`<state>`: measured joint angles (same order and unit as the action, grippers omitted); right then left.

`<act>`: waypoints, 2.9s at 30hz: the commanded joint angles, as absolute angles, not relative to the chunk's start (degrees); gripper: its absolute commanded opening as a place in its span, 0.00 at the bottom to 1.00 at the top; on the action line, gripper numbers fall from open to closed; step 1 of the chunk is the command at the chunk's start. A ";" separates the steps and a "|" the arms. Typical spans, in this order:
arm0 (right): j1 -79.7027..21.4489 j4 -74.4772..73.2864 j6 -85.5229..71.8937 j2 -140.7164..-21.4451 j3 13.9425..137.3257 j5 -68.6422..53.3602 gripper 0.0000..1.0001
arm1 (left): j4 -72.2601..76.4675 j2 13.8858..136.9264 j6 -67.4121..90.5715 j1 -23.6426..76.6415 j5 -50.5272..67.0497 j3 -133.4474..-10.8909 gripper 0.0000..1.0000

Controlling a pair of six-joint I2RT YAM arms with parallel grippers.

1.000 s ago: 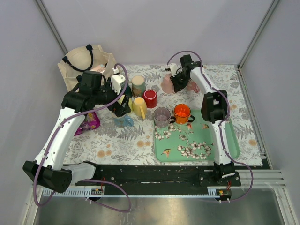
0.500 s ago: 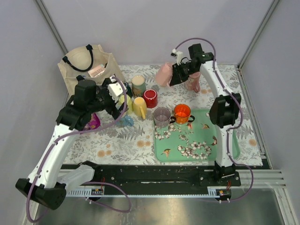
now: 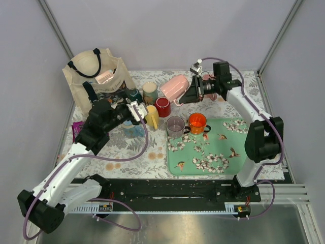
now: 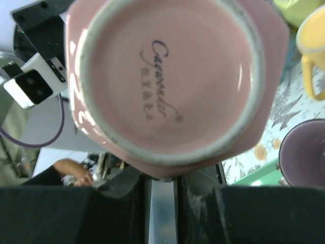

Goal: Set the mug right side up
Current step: Turn over the cup at the center of the board.

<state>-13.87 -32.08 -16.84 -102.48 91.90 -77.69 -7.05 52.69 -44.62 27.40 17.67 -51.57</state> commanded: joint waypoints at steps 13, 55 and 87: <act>-19.16 20.05 -62.41 -94.49 78.84 -92.72 0.00 | 19.15 63.63 -48.34 35.33 18.11 -50.89 0.91; -14.94 -24.18 22.41 -72.08 84.04 -49.27 1.00 | -32.25 70.05 -10.82 36.56 21.10 -72.86 0.00; -39.90 -42.27 53.87 -78.30 81.91 -24.26 0.53 | -41.31 86.92 -9.05 35.86 22.94 -89.12 0.00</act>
<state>-38.61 -45.65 55.00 -76.51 79.13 -26.26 -45.47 87.59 -10.66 36.01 19.64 -84.51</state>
